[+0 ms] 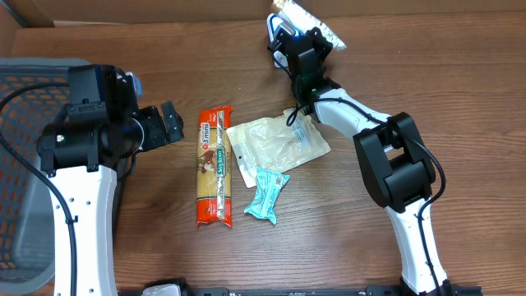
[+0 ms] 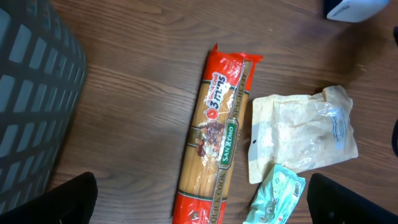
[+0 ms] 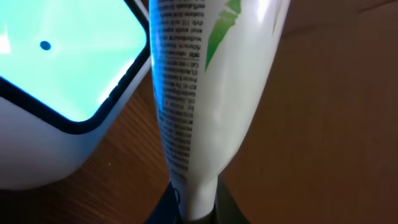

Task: Scan the item barcode
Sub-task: 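Hold the tube's barcode up to the white scanner box, then carry the tube to the right side and release it on the table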

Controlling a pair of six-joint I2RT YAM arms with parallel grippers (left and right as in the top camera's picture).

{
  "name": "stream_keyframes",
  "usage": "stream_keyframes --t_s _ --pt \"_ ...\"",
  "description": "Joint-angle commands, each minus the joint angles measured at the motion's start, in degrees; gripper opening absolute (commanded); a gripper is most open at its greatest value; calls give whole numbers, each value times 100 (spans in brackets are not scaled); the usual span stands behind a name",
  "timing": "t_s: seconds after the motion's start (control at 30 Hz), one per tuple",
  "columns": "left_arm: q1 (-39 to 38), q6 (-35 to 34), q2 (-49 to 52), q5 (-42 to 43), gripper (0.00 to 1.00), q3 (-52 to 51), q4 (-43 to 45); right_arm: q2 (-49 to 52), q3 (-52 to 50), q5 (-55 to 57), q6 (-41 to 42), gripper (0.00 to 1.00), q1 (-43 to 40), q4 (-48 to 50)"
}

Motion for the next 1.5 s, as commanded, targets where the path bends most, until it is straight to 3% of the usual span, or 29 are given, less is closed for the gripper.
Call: stream_keyframes --t_s 0.0,0.23,0.37,0.5,0.7,0.77,0.93,1.03,1.23,1.47 --pt "-2 90 42 -39 100 107 11 -181 144 72 319 3 52 131" --pt "-2 90 42 -39 100 107 11 -262 155 498 286 3 225 131" --pt "-2 90 42 -39 100 107 9 -769 155 697 780 4 415 -153" --pt "-2 90 42 -39 100 107 11 -1700 155 -197 1899 3 544 -1679" --pt "-2 90 42 -39 100 107 9 -3322 155 -2465 4671 3 245 -4192" --pt "-2 90 42 -39 99 107 9 -3768 155 -3324 5462 3 -98 -4863" --pt "-2 90 42 -39 100 107 11 -4264 153 -5294 6542 4 -1506 -6102" --pt "-2 90 42 -39 100 107 11 -4216 44 -5783 7602 4 -2457 -6618" --pt "-2 90 44 -39 100 107 9 -4094 -1134 -7095 8249 4 -3917 -5941" --pt "-2 90 42 -39 99 107 9 -4094 -3014 -6603 9377 4 -4513 -3810"
